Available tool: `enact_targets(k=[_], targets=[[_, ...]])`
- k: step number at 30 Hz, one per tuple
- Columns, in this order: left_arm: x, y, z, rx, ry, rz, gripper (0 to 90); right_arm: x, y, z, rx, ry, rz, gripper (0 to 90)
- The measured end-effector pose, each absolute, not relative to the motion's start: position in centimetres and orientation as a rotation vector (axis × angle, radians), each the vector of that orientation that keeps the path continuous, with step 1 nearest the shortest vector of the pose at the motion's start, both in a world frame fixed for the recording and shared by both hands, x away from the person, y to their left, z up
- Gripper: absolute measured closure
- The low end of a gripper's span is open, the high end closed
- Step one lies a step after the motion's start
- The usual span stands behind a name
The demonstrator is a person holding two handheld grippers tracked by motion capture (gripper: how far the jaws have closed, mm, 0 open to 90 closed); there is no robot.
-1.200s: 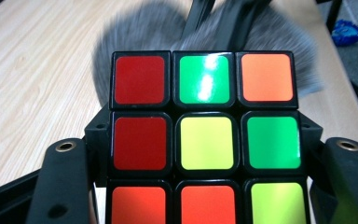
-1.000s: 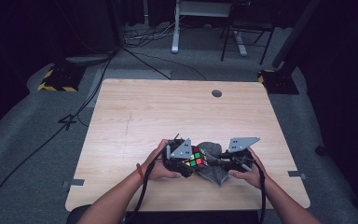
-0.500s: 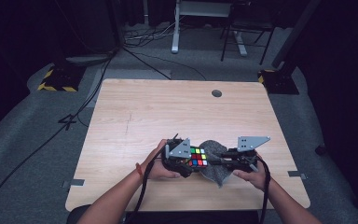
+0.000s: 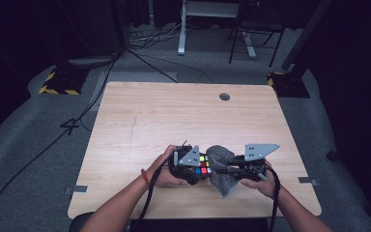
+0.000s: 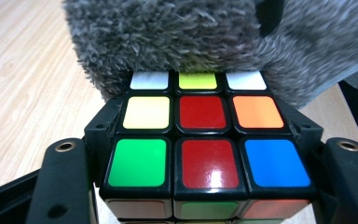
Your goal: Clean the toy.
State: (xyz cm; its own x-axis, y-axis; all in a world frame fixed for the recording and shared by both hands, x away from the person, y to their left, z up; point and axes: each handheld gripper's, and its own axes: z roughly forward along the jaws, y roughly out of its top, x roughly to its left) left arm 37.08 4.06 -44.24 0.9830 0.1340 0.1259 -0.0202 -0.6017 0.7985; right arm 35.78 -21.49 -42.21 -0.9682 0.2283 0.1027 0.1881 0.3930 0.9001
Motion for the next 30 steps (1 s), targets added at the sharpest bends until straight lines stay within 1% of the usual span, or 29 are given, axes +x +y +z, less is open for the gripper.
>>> enact_targets(k=[6,15,22,26,30], targets=[[36.9,4.5,-43.4,2.139,0.081,0.199,33.5,36.4,-21.6,-43.3,0.429,2.658,1.561,79.7],[37.0,4.7,-43.1,2.119,0.071,0.187,33.5,36.5,-20.8,-44.6,0.427,2.723,1.499,79.7],[37.1,4.3,-43.9,2.153,0.072,0.185,33.5,35.9,-21.9,-42.1,0.379,2.599,1.629,79.6],[37.3,4.2,-44.3,2.172,0.078,0.184,33.5,35.8,-22.0,-41.9,0.379,2.585,1.652,79.6],[37.3,4.2,-44.3,2.166,0.085,0.182,33.5,36.1,-21.6,-42.5,0.394,2.612,1.603,79.6]])
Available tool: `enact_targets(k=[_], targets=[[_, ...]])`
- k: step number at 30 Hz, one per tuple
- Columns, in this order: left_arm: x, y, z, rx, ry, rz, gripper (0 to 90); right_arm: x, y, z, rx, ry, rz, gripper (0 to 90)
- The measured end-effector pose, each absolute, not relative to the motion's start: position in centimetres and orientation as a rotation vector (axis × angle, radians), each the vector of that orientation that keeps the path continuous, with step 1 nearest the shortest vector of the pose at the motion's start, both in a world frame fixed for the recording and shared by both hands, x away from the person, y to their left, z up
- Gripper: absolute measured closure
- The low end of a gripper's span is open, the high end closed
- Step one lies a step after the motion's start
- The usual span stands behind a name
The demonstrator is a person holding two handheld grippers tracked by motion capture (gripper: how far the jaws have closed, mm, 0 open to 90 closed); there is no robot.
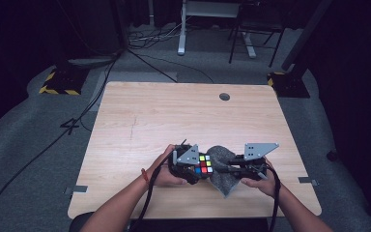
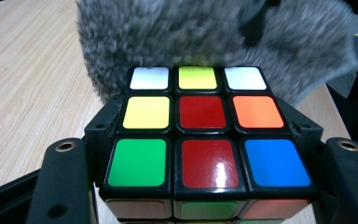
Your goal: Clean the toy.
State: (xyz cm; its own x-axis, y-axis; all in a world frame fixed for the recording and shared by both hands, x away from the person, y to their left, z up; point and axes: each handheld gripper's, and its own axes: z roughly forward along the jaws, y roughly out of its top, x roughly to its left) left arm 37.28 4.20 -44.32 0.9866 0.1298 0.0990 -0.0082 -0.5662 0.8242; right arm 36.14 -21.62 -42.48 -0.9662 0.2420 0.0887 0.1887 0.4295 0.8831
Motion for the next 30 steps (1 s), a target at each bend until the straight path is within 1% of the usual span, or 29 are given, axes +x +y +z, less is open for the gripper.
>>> enact_targets(k=[4,14,23,29,30], targets=[[37.1,4.3,-44.0,2.137,0.07,0.161,33.5,36.5,-21.4,-43.3,0.425,2.658,1.554,79.6],[37.1,4.3,-44.0,2.132,0.057,0.15,33.5,37.1,-20.7,-45.5,0.444,2.763,1.417,79.5],[37.4,4.3,-44.5,2.156,0.076,0.151,33.5,36.3,-22.0,-42.5,0.39,2.61,1.598,79.4],[37.3,4.3,-44.3,2.147,0.074,0.157,33.5,36.3,-21.2,-43.3,0.4,2.661,1.524,79.4],[37.3,4.3,-44.3,2.136,0.073,0.142,33.5,36.4,-21.1,-43.5,0.404,2.675,1.507,79.4]])
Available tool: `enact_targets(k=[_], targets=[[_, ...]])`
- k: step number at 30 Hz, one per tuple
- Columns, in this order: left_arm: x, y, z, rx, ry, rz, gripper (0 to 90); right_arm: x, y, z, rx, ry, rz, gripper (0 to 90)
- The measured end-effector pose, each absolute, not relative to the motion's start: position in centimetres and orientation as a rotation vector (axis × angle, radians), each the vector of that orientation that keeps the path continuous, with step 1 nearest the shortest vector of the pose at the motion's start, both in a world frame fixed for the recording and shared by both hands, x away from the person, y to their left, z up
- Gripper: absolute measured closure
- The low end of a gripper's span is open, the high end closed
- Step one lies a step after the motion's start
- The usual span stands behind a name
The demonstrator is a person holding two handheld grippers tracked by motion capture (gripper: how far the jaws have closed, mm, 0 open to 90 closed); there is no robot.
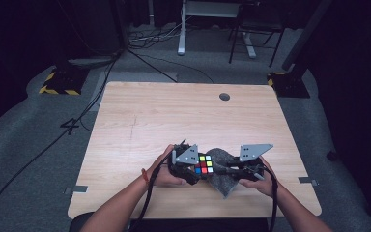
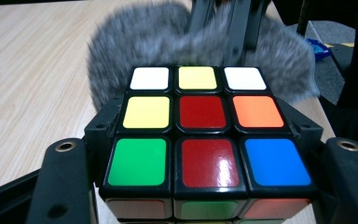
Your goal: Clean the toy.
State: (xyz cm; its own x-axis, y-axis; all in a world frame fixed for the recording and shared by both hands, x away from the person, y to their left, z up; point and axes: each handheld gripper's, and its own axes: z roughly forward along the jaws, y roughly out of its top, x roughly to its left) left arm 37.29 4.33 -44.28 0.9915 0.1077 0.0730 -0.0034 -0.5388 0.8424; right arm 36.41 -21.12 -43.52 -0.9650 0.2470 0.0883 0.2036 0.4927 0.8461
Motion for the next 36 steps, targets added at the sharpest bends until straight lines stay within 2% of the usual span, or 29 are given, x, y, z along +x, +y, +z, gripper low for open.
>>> enact_targets(k=[6,16,24,36], targets=[[37.2,4.4,-44.1,2.13,0.062,0.148,33.5,36.6,-20.5,-44.6,0.415,2.732,1.41,79.4],[37.6,4.4,-44.5,2.15,0.072,0.14,33.5,36.0,-21.7,-42.4,0.377,2.596,1.582,79.3],[37.4,4.1,-44.7,2.151,0.065,0.148,33.5,36.5,-21.0,-43.9,0.403,2.709,1.424,79.2],[38.2,3.9,-46.8,2.174,0.099,0.108,33.5,37.4,-21.4,-44.9,0.466,2.732,1.357,79.0]])
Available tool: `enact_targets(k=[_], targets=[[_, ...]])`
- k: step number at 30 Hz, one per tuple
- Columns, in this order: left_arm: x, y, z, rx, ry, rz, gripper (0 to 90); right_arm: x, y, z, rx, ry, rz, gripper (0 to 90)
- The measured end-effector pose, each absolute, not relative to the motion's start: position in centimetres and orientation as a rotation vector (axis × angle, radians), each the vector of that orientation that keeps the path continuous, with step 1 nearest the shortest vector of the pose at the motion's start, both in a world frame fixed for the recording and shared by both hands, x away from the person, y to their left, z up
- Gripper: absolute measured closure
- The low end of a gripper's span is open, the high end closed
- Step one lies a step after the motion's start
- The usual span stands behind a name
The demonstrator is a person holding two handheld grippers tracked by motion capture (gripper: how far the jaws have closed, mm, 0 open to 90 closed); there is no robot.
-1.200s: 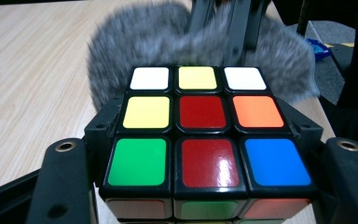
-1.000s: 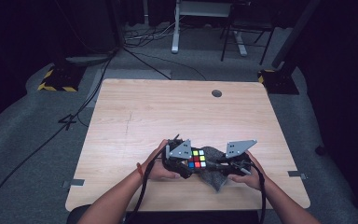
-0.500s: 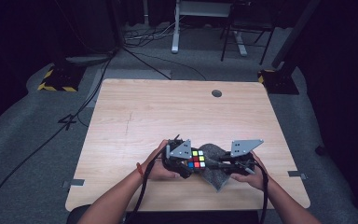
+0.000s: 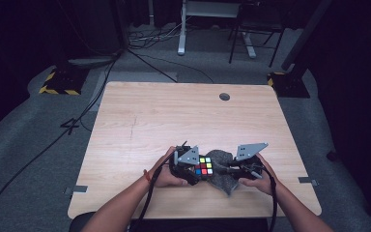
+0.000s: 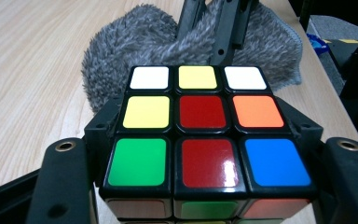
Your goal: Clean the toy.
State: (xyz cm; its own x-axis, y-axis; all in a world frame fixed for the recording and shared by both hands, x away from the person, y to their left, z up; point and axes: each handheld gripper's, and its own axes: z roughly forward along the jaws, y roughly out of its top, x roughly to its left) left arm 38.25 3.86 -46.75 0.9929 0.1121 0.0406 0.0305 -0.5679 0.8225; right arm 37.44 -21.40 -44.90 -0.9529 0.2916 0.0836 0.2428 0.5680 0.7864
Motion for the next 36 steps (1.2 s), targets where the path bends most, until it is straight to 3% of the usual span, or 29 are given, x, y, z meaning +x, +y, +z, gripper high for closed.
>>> enact_targets(k=[36], targets=[[39.3,4.3,-49.4,2.197,0.116,0.029,33.1,38.7,-22.6,-46.3,0.573,2.734,1.143,78.7]])
